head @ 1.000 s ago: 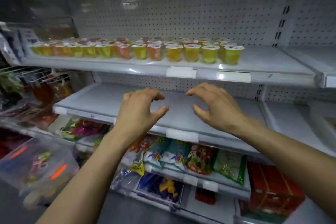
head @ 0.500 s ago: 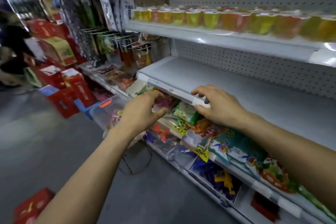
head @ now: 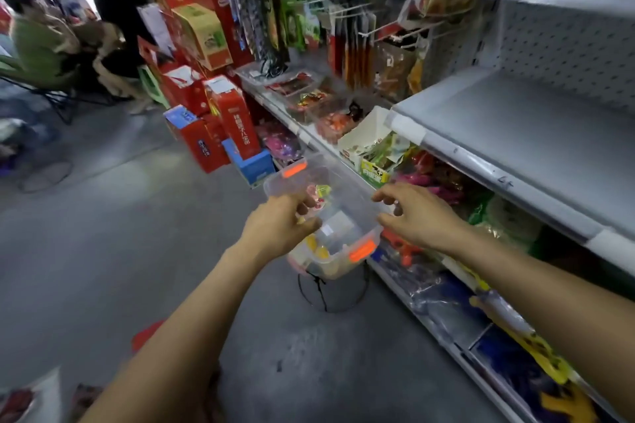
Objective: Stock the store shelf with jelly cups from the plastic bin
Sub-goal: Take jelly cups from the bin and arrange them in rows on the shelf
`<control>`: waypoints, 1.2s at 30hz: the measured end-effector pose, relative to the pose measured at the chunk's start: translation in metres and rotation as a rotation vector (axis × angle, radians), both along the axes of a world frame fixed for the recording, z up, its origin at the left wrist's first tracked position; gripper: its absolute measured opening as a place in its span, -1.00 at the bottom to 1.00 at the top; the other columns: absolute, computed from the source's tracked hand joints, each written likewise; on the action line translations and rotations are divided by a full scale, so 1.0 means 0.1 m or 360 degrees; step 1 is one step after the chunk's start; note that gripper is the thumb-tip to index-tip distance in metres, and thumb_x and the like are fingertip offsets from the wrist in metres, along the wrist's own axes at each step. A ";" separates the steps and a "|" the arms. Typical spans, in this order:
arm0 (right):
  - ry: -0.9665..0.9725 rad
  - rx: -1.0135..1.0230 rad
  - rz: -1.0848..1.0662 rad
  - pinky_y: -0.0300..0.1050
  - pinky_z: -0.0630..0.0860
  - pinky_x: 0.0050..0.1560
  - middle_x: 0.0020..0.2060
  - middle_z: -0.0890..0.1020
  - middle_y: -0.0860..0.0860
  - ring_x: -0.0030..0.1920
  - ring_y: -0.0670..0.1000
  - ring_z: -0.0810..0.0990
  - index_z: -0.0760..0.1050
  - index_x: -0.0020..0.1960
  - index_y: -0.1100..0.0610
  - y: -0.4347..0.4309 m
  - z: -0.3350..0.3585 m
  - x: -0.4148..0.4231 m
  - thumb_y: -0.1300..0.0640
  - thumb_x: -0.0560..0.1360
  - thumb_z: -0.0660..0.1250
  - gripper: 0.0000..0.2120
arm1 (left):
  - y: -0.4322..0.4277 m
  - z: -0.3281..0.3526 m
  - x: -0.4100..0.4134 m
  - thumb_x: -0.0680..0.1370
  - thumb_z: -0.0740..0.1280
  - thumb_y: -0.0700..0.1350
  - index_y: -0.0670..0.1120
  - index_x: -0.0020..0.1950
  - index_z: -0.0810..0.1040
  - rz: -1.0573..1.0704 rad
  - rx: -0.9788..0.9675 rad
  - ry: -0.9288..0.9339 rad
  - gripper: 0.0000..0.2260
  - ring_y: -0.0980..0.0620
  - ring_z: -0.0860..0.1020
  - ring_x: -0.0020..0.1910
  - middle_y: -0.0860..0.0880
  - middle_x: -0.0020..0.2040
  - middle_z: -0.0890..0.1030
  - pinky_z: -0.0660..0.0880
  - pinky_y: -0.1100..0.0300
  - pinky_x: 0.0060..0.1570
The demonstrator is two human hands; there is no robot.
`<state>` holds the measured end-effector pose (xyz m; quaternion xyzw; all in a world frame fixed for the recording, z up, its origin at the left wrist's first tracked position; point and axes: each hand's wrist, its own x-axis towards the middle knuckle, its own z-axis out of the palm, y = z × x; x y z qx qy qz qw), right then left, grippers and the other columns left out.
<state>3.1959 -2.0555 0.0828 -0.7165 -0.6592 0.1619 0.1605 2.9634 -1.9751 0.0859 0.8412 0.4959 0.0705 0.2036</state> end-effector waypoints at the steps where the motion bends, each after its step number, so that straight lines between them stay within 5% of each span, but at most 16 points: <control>1: 0.0034 -0.0035 0.0007 -0.12 0.43 -0.06 0.15 0.55 -0.03 -0.04 -0.08 0.47 0.48 0.26 -0.01 0.16 -0.09 -0.02 0.01 0.50 0.34 -0.66 | 0.13 -0.10 -0.04 0.52 0.37 0.16 0.07 0.20 0.52 0.0030 -0.0051 -0.0011 -0.69 0.03 0.58 -0.03 0.11 0.05 0.59 0.57 -0.01 0.01; 11: 0.0114 -0.0442 0.0129 -0.10 0.48 0.09 0.15 0.56 0.02 0.12 0.03 0.55 0.52 0.23 0.03 1.87 -1.06 0.00 0.01 0.49 0.38 -0.67 | 1.51 -1.20 0.08 0.52 0.41 0.05 -0.01 0.19 0.57 0.0256 -0.0531 -0.0186 -0.71 0.01 0.60 -0.02 0.03 0.02 0.64 0.54 0.09 0.06; 16: 0.0270 -0.0672 0.0043 -0.16 0.39 0.04 0.26 0.52 0.09 0.19 0.09 0.53 0.39 0.36 0.11 2.98 -1.71 0.13 0.06 0.50 0.38 -0.54 | 2.45 -1.82 0.45 0.54 0.41 -0.11 -0.04 0.06 0.56 0.0588 -0.0868 -0.0547 -0.88 0.10 0.56 -0.18 0.02 -0.12 0.60 0.46 0.38 -0.22; 19: 0.0519 -0.0865 -0.0217 -0.04 0.49 0.02 0.11 0.54 0.14 0.09 0.15 0.55 0.33 0.34 0.11 3.56 -2.26 0.18 0.12 0.50 0.38 -0.54 | 2.92 -2.34 0.66 0.55 0.38 -0.19 -0.04 -0.01 0.59 0.0907 -0.1085 -0.0750 -0.94 0.12 0.50 -0.31 -0.02 -0.19 0.58 0.45 0.34 -0.33; 23: 0.1243 -0.1154 -0.0890 -0.08 0.49 -0.34 -0.24 0.46 0.07 -0.24 0.06 0.49 0.38 0.06 0.05 4.04 -3.01 0.10 0.19 0.49 0.38 -0.78 | 3.38 -2.97 0.91 0.57 0.36 -0.19 -0.02 -0.08 0.58 0.1151 -0.1316 -0.0878 -0.92 -0.01 0.50 -0.27 -0.07 -0.19 0.58 0.48 0.17 -0.24; 28: 0.1880 -0.1141 -0.1579 -0.11 0.43 -0.37 -0.31 0.44 0.05 -0.31 -0.01 0.44 0.49 0.01 0.14 4.45 -3.71 -0.06 0.06 0.44 0.43 -0.77 | 3.83 -3.56 1.15 0.54 0.38 -0.17 -0.02 0.38 0.37 0.1274 -0.1381 -0.0841 -0.58 -0.17 0.58 0.02 -0.16 0.10 0.58 0.56 0.02 0.03; 33: 0.2002 -0.1012 -0.1739 0.09 0.61 -0.02 -0.09 0.69 0.06 -0.12 0.09 0.67 0.59 -0.06 0.08 4.67 -4.68 -0.10 -0.26 -0.03 0.43 -0.36 | 4.03 -3.95 1.28 0.53 0.35 -0.21 0.04 0.23 0.45 0.1381 -0.1383 -0.0822 -0.69 -0.19 0.60 0.06 -0.17 0.13 0.62 0.55 0.02 0.06; 36: 0.1975 -0.0949 -0.1792 0.14 0.60 0.07 -0.16 0.68 0.05 -0.13 0.09 0.66 0.56 -0.18 0.03 4.65 -4.86 -0.10 -0.35 -0.09 0.34 -0.38 | 4.00 -4.10 1.28 0.49 0.43 -0.25 0.01 0.26 0.48 0.1363 -0.1256 -0.0798 -0.61 -0.09 0.58 0.04 -0.07 0.11 0.59 0.55 0.13 0.07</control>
